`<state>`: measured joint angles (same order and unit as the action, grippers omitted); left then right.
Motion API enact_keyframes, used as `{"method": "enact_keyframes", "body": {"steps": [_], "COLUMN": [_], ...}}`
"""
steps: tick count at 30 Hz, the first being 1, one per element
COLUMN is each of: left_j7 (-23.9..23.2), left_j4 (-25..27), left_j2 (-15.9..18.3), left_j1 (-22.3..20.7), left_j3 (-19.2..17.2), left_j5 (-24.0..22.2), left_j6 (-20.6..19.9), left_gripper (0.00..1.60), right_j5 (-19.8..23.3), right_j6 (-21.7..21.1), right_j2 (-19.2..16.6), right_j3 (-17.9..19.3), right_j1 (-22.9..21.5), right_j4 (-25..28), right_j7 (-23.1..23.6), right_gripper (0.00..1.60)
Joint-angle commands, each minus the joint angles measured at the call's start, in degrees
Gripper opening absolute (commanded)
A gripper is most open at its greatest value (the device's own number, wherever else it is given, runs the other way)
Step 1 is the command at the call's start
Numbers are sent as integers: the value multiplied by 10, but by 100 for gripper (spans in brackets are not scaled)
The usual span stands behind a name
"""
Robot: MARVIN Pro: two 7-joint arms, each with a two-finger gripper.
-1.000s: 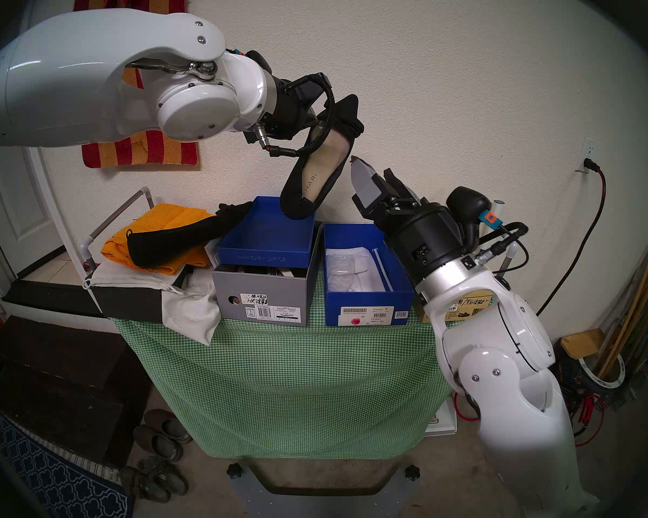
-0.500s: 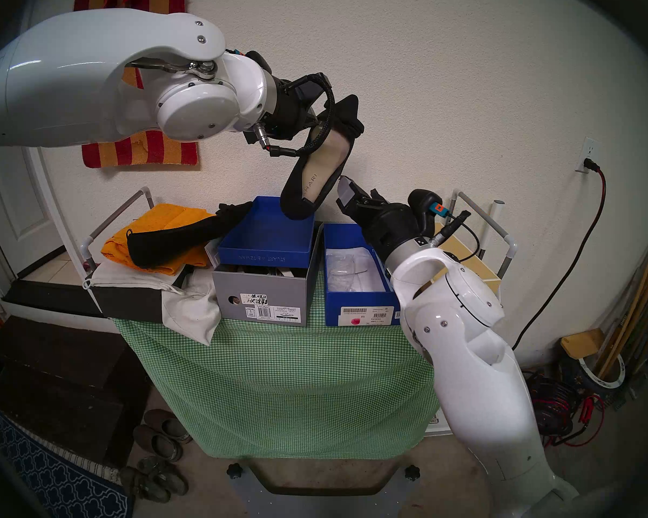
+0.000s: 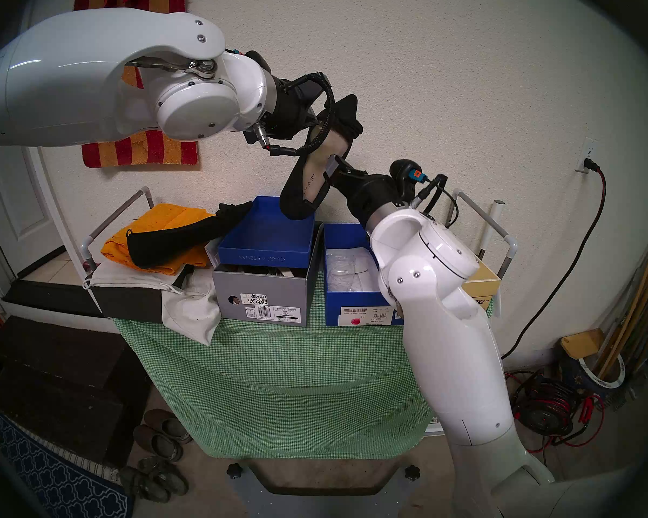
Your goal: Put shoes into shoe box
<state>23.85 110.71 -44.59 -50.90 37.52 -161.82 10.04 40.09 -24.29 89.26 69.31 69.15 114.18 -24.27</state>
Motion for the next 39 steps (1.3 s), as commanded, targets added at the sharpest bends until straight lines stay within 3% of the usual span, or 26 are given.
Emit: {"method": "enact_keyframes", "body": {"steps": [1, 12, 17, 22, 24, 25, 39], "left_j7": [3, 5, 5, 5, 5, 5, 5], "left_j4": [0, 0, 0, 0, 0, 0, 0], "left_j2": [-2, -3, -3, -3, -3, -3, -3], "left_j1": [-3, -3, -3, -3, -3, -3, -3], "left_j3": [-2, -3, -3, -3, -3, -3, -2], "left_j5": [-1, -1, -1, -1, -1, -1, -2], "left_j6": [0, 0, 0, 0, 0, 0, 0], "left_gripper": [0, 0, 0, 0, 0, 0, 0], "right_j5": [2, 10, 13, 10, 9, 9, -21], "right_j6": [-43, -64, -62, -58, -55, -53, -26], "right_j2": [33, 33, 29, 23, 22, 21, 22], "right_j3": [-5, 12, 16, 16, 17, 17, 2], "right_j1": [-68, -80, -73, -69, -68, -67, -72], "right_j4": [-21, -52, -56, -58, -60, -61, -84], "right_j7": [-32, -36, -33, -29, -27, -25, -25], "right_gripper": [160, 156, 103, 70, 34, 0, 0]}}
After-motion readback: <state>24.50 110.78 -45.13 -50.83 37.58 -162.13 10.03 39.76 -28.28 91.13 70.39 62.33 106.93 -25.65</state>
